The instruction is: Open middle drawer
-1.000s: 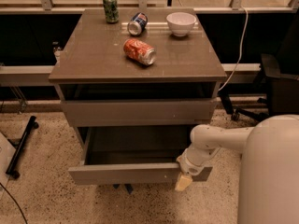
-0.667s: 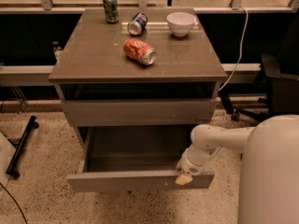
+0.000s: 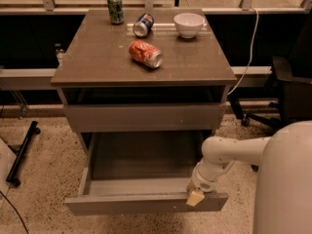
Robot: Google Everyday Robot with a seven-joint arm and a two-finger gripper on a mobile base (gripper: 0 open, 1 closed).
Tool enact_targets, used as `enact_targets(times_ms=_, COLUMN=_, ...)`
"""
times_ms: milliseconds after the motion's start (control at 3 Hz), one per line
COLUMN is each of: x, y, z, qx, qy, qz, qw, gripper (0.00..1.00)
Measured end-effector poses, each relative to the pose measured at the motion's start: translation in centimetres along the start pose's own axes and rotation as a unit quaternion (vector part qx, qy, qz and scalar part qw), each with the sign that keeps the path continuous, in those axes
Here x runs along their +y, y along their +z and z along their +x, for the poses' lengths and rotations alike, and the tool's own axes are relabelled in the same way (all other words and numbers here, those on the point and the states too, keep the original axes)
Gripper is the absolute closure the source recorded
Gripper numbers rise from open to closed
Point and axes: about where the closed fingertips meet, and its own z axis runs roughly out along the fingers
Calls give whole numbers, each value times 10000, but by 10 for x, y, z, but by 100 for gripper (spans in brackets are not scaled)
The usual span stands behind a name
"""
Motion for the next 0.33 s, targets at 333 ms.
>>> enact_targets(times_ms=333, x=1, y=1, z=0, qx=3, qy=-1, qz=-14, qw=10000, gripper=15)
